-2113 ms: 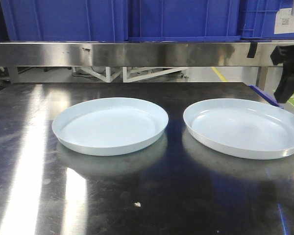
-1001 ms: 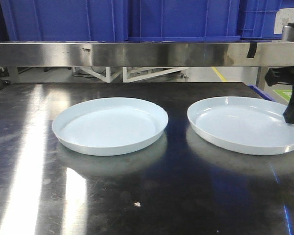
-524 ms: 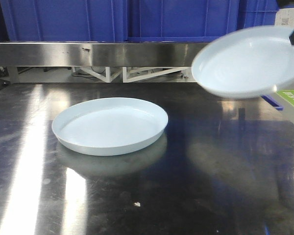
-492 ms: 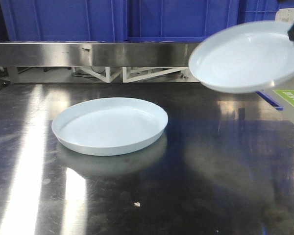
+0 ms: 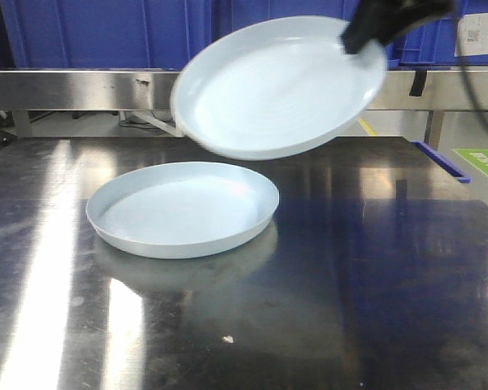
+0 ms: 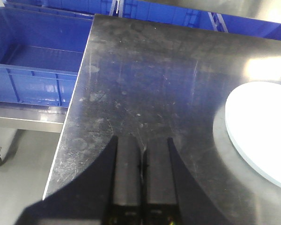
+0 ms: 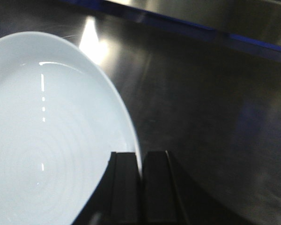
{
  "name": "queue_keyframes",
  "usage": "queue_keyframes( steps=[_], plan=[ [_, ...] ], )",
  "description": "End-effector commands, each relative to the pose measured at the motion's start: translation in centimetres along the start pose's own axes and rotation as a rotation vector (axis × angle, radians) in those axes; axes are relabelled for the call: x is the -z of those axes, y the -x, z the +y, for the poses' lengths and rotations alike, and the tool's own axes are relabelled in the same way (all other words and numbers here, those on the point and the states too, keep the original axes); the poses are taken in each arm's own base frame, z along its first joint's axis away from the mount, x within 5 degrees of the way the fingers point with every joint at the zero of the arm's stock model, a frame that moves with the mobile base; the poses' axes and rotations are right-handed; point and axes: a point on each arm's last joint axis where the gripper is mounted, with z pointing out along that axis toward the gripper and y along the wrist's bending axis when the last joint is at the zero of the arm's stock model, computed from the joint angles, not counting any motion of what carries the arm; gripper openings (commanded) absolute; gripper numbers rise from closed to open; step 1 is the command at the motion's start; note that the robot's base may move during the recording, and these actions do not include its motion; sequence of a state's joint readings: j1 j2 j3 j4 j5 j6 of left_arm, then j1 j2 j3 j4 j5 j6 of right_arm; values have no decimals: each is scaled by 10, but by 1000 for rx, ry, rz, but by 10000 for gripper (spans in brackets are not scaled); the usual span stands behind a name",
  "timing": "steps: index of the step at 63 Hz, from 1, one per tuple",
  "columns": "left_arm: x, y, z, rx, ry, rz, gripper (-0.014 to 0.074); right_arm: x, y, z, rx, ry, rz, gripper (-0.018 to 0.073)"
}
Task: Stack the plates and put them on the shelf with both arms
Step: 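Lift the plate with the right gripper and lay it onto the other plate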
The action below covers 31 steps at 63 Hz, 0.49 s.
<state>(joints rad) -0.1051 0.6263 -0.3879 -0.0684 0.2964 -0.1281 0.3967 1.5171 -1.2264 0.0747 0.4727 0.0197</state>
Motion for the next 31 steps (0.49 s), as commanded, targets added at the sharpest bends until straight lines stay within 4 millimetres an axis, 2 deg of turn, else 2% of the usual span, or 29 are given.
queue_keyframes(
  steps=[1,15,31],
  plan=[
    [3,16,-4,5,-25,-100,88,8,24,18,29,47,-155,57],
    [3,16,-4,5,-25,-100,88,-24,27,48,71,105,-118,57],
    [3,16,-4,5,-25,-100,88,-48,21,56,78,115,-68,57]
  ],
)
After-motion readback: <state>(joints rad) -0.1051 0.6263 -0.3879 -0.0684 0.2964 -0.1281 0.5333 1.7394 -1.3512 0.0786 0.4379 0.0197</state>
